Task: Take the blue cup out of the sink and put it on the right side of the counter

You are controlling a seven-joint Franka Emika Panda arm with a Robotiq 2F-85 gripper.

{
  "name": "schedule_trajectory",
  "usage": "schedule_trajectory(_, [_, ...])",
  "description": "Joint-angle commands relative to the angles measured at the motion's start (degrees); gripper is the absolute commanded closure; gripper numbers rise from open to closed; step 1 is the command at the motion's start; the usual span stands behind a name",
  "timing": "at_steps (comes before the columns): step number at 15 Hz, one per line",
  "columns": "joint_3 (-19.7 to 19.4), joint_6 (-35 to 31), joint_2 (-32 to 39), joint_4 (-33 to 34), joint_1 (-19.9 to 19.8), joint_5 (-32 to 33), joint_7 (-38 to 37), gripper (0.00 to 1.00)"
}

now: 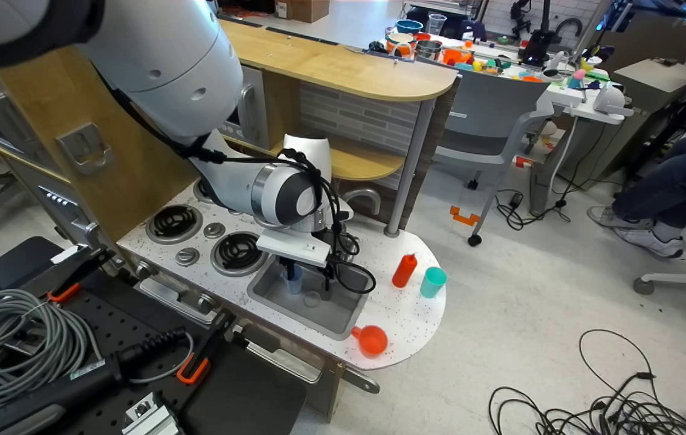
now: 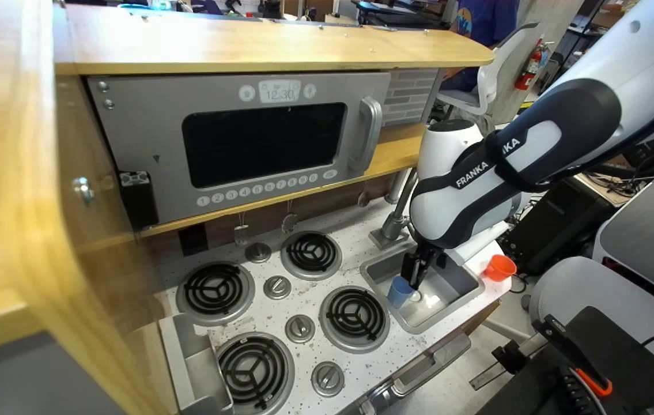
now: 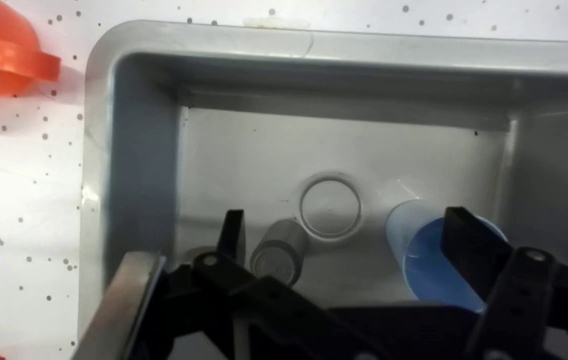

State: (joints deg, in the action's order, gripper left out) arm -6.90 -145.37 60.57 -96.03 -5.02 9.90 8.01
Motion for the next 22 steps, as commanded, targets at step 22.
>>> schedule_trajectory(22, [1.62,-0.12,3.29,4.60,2.77,1.50,5.37,0.25])
